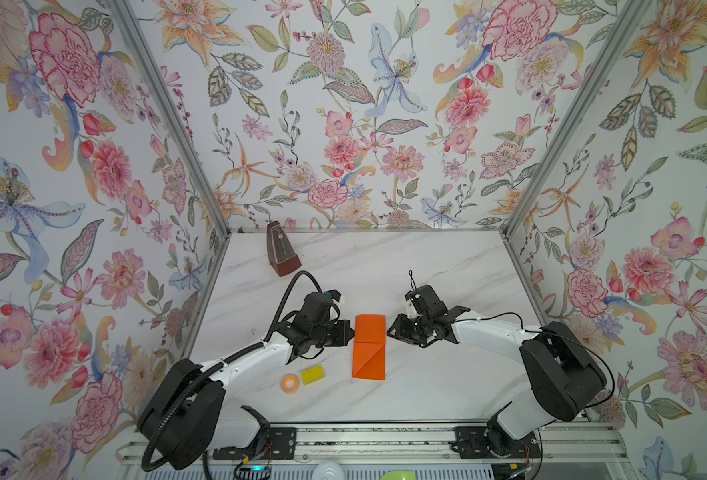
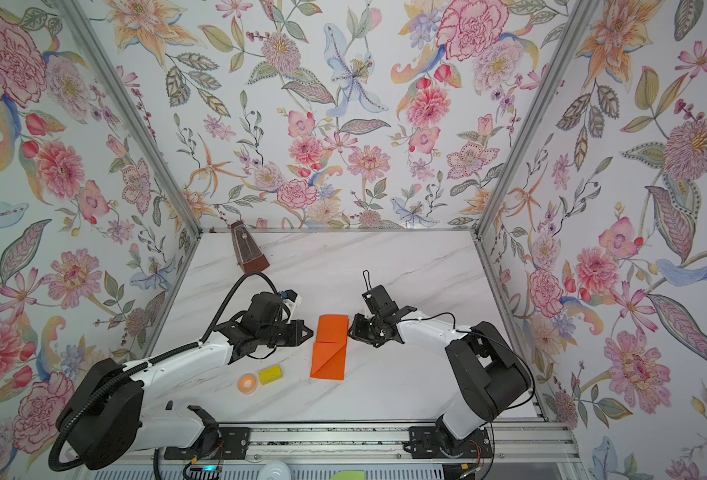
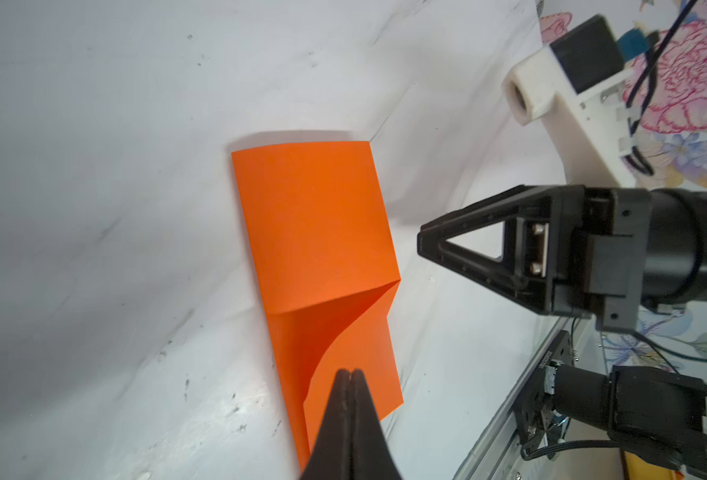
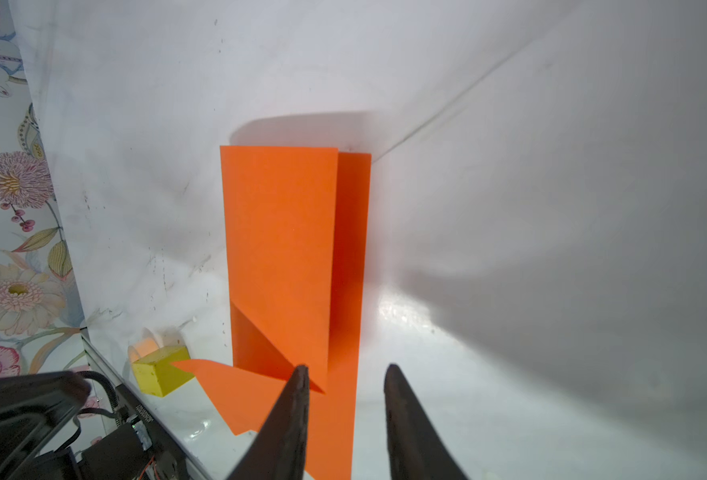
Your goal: Fold a paper plane with a square sheet of paper (fold left side to right side)
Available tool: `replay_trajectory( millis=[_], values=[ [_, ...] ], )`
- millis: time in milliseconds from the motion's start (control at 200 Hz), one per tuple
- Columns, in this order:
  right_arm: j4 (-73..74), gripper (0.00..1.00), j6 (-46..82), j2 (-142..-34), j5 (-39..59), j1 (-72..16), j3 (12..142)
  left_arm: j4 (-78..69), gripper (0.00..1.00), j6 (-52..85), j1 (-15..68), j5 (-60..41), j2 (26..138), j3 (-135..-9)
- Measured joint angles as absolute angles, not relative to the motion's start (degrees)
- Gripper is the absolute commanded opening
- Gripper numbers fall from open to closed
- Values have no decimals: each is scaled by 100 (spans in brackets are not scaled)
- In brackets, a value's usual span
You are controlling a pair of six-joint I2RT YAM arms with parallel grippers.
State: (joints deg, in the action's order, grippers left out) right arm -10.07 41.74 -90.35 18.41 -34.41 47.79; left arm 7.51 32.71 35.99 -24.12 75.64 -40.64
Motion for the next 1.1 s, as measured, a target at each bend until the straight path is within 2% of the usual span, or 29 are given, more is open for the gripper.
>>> replay_trajectory(
  millis=[45,150,260,410,555,676,891,1096],
  values=[
    [-1011,30,4134,-8949,1817,-3402,4766,904,4,3247,3638,-2279,7483,-4121],
    [-812,28,4217,-8718,1959,-3374,4600,1096,21,3242,3664,-2073,7373,-4134],
    [-534,40,4456,-8532,2193,-3463,4333,1208,33,3376,3695,-1988,7382,-4134],
    [-545,47,4528,-8497,2261,-3776,4316,1240,35,3435,3741,-1927,7382,-4134],
    [-451,46,4554,-8608,2421,-3857,4307,1208,37,3457,3743,-1925,7382,-4077],
    [-318,42,4589,-8840,2486,-3857,4307,1059,42,3568,3747,-1973,7382,-3894],
    [-40,24,4683,-9233,2554,-3854,4307,574,53,3706,3747,-2274,7677,-3575],
    [10,18,4724,-9378,2552,-3795,4259,113,58,3787,3747,-2528,7999,-3395]
  ],
)
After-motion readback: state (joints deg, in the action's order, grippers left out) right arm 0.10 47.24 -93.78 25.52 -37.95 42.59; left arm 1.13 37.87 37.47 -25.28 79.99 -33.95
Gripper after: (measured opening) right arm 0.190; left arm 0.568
